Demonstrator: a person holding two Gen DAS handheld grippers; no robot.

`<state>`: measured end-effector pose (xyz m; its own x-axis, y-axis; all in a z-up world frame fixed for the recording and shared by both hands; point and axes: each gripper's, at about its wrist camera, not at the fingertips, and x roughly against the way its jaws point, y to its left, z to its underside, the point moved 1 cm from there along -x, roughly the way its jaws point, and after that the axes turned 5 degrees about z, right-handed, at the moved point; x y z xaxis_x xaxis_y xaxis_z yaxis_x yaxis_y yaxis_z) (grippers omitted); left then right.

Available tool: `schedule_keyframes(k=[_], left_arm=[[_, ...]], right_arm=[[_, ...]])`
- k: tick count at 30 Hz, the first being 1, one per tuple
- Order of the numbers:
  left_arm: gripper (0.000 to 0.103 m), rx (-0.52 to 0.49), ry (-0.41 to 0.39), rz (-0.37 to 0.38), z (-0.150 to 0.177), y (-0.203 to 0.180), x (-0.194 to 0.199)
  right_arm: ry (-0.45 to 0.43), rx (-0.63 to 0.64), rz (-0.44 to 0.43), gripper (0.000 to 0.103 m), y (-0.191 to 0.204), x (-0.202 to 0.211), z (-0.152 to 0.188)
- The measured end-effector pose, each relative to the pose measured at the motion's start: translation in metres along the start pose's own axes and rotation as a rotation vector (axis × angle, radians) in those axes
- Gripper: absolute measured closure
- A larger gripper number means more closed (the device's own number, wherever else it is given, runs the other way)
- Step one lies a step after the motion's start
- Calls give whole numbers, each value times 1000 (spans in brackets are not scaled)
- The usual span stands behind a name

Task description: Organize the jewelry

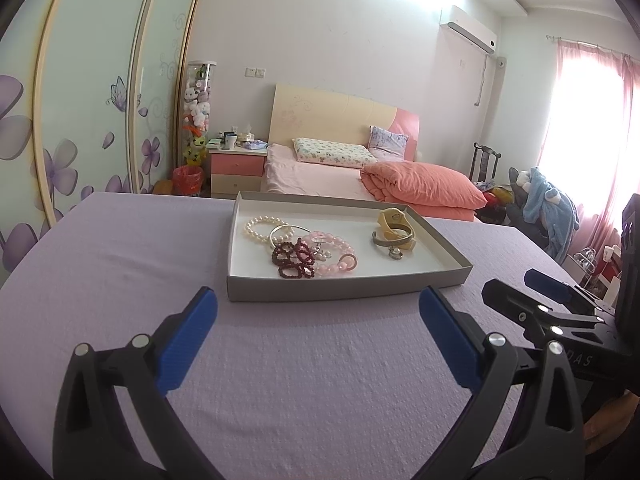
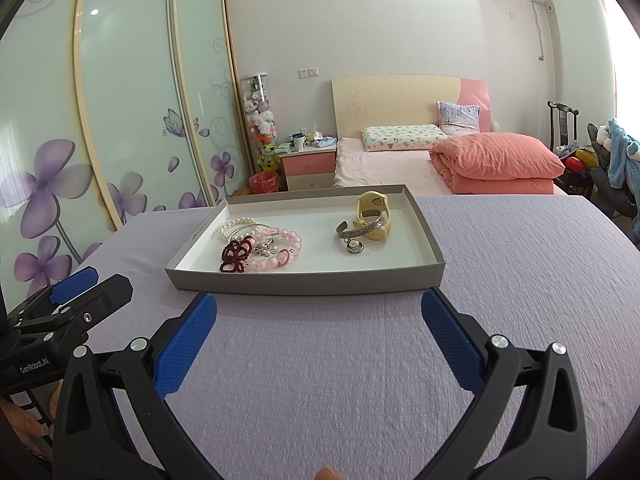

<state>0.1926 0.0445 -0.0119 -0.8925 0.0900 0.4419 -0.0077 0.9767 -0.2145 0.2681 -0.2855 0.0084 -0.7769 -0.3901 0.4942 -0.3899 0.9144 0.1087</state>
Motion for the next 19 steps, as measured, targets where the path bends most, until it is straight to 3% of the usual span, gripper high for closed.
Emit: schedule_keyframes(k=[19], left_arm=[[2, 4, 8, -1, -2, 0, -2]], right_arm=[[0, -1, 0, 1, 0, 0, 0]])
